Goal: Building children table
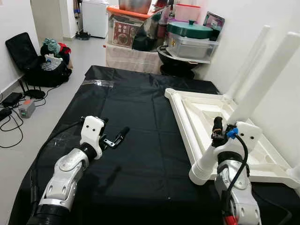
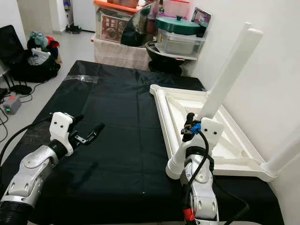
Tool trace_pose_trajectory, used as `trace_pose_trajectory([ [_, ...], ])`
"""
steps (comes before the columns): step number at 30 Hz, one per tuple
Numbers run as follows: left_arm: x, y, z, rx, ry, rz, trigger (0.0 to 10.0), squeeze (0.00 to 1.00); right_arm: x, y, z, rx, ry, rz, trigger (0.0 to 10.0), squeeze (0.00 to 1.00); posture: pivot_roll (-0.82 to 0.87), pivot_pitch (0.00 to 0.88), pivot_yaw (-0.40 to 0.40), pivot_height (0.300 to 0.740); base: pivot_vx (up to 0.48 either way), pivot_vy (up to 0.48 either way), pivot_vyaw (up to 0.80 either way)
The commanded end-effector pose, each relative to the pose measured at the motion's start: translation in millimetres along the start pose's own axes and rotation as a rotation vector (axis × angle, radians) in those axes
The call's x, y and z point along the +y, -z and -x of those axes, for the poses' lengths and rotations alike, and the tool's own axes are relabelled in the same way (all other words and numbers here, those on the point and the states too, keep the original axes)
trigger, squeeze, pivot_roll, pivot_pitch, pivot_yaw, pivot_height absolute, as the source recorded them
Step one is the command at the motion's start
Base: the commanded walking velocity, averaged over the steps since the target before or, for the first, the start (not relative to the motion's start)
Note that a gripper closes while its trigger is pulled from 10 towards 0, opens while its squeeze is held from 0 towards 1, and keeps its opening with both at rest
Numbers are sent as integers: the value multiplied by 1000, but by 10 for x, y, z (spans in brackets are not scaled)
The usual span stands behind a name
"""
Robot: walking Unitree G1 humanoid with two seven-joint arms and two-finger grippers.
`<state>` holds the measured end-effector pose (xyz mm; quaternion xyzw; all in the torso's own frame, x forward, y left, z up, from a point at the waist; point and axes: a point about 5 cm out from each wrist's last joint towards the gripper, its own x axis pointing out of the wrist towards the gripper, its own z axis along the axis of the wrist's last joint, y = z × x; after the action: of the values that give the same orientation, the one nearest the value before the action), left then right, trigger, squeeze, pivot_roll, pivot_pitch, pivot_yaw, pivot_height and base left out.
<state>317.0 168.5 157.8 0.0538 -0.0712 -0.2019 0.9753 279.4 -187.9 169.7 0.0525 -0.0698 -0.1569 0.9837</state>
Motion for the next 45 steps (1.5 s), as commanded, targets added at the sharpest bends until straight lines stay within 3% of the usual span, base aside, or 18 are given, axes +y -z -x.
trace_pose_trajectory([
  [1,-14,1,-21,2,13,-8,10000,0,-109,379,76,182,27,43,10000,0,52,0,-106,740,0,0,0],
  [10,-7,-4,-32,2,15,-12,10000,0,-87,401,76,176,-11,58,10000,8,55,0,-103,740,0,0,0],
  [11,-9,-4,-36,1,16,-12,10000,0,-71,400,76,174,-24,63,10000,106,54,0,-103,740,0,0,0],
  [12,-9,-4,-36,1,16,-12,10000,0,-71,400,76,174,-24,63,10000,106,54,0,-103,740,0,0,0],
  [13,-9,-4,-37,1,16,-12,10000,0,-64,395,75,172,-30,65,10000,239,54,0,-103,740,0,0,0],
  [14,-9,-4,-37,1,16,-12,10000,0,-64,395,75,172,-30,65,10000,239,54,0,-103,740,0,0,0],
  [15,-10,-4,-37,1,17,-12,10000,0,-60,388,74,168,-35,67,10000,396,52,0,-102,740,0,0,0],
  [16,-11,-3,-37,1,18,-11,10000,0,-59,379,71,164,-36,67,10000,427,51,0,-104,740,0,0,0],
  [18,-11,-3,-37,1,18,-11,10000,0,-59,379,71,164,-36,67,10000,427,51,0,-104,740,0,0,0],
  [20,-13,0,-38,1,19,-10,10000,0,-61,363,68,155,-38,71,10000,325,50,0,-102,740,0,0,0],
  [21,-13,0,-38,1,19,-10,10000,0,-61,363,68,155,-38,71,10000,325,50,0,-102,740,0,0,0],
  [22,-14,0,-39,1,19,-10,10000,0,-62,357,67,151,-40,72,10000,8,50,0,-102,740,0,0,0],
  [45,-29,-3,-60,-1,28,-9,10000,0,-91,302,75,130,-31,82,10000,35,42,0,-96,740,0,0,0],
])
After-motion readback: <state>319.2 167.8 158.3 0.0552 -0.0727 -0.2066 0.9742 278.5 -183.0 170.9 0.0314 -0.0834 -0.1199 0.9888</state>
